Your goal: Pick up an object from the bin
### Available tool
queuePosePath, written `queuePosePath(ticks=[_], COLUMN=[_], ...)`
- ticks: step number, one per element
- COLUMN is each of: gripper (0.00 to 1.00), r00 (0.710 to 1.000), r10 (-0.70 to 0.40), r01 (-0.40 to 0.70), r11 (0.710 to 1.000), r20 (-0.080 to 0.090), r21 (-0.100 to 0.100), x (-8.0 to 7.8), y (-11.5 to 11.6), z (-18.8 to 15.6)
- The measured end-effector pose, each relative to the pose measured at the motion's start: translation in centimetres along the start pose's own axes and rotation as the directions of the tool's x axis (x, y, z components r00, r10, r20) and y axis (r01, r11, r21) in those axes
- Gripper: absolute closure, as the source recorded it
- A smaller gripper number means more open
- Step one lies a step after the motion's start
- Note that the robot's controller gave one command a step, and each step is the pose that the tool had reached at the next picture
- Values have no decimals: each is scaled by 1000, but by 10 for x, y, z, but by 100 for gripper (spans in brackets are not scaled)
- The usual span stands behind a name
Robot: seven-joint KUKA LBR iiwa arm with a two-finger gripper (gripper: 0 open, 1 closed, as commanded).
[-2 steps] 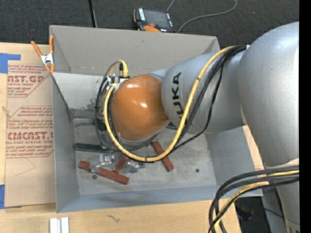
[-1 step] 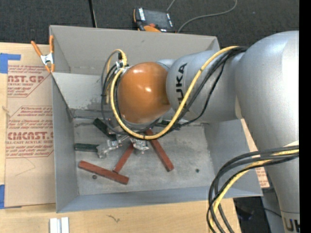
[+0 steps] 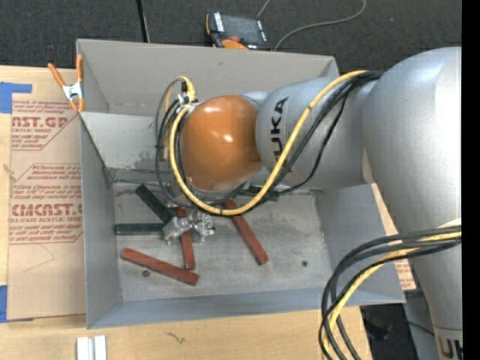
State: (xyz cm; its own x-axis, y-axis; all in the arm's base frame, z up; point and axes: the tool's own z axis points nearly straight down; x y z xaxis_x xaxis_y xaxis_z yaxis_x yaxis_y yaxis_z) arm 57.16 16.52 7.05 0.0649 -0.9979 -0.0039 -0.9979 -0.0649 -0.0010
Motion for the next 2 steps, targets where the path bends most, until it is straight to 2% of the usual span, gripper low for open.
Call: queuePosePath(ticks=[1,2], gripper=[0,100], r00=[1000,1000], r10=[0,0], r01=[0,0], r11=[1000,1000], r20=[1,1], r21=[0,0], x=[0,0], y=[0,0], z=[0,0])
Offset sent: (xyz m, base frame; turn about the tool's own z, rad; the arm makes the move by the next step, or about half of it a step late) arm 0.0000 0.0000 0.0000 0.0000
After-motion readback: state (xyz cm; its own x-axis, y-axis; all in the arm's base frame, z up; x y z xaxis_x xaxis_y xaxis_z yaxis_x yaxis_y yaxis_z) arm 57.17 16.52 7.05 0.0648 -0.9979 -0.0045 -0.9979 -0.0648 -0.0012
